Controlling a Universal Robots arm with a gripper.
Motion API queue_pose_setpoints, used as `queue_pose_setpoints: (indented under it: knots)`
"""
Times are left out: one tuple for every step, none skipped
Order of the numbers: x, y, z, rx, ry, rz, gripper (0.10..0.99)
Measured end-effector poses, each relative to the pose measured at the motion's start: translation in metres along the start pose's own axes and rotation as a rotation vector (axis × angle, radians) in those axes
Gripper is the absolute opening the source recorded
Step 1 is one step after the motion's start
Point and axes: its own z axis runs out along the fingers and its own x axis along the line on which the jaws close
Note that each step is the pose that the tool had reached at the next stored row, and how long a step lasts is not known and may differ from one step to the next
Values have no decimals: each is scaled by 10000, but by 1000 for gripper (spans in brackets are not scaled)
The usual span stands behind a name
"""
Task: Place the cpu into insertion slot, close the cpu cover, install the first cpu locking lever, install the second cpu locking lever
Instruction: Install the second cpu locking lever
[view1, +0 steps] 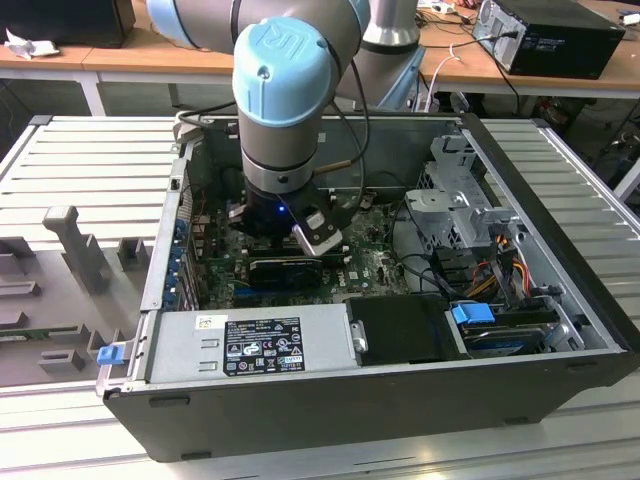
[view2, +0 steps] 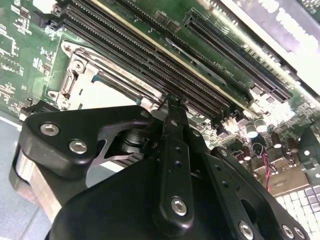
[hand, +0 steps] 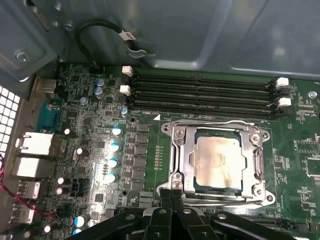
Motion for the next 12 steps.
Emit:
queue_pose_setpoints:
  knots:
    - [1,-5,12,-27,-2,1,106]
    - [2,-9,19,-39,-1,2,106]
    - [4,-11,25,-62,-2,3,106]
    - [6,-12,31,-119,-7,-1,106]
    - [9,-13,35,-174,-13,-2,106]
    - [13,-15,45,-246,-17,-3,106]
    - [24,-17,56,-292,-22,0,106]
    - [35,-20,66,-300,-21,-1,106]
    - [39,-22,72,-295,-18,-1,106]
    - [39,-22,71,-296,-17,-3,106]
    - [40,-14,50,-307,-23,-3,106]
    - [39,-6,25,-308,-24,-2,106]
